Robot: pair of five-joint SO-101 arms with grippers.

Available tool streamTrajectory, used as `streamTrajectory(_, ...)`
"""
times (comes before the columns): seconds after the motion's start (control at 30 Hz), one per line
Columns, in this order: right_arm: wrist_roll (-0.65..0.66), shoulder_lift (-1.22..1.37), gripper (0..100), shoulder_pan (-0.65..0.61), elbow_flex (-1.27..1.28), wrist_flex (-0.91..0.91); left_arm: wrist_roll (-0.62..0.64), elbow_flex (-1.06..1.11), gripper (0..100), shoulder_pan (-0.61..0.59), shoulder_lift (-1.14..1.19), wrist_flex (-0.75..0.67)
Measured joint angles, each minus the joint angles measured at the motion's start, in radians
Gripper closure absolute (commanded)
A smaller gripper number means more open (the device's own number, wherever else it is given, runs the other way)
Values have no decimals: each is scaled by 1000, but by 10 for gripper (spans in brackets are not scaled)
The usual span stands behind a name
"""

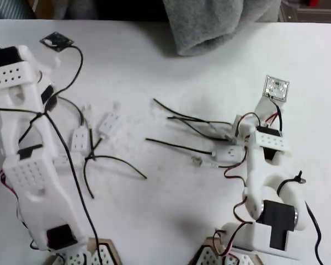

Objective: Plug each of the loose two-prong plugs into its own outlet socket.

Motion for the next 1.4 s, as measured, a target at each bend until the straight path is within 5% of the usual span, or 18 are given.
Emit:
streamTrajectory(0.2, 0, 3, 786, 0, -3, -3, 2, 420, 976, 87, -334, -60)
streamTrajectory(0.6, 0, 3, 786, 0, -3, -3, 170, 1304, 976, 232, -1155, -499)
streamTrajectory(0.83, 0, 3, 786, 0, -3, -3, 327, 1694, 976, 381, -1530, -746)
streamTrajectory(1.07, 0, 3, 786, 0, -3, -3, 546, 2076, 976, 526, -1838, -1152)
streamTrajectory(1.4, 0, 3, 786, 0, -3, -3, 589, 2487, 977, 684, -2289, -1465)
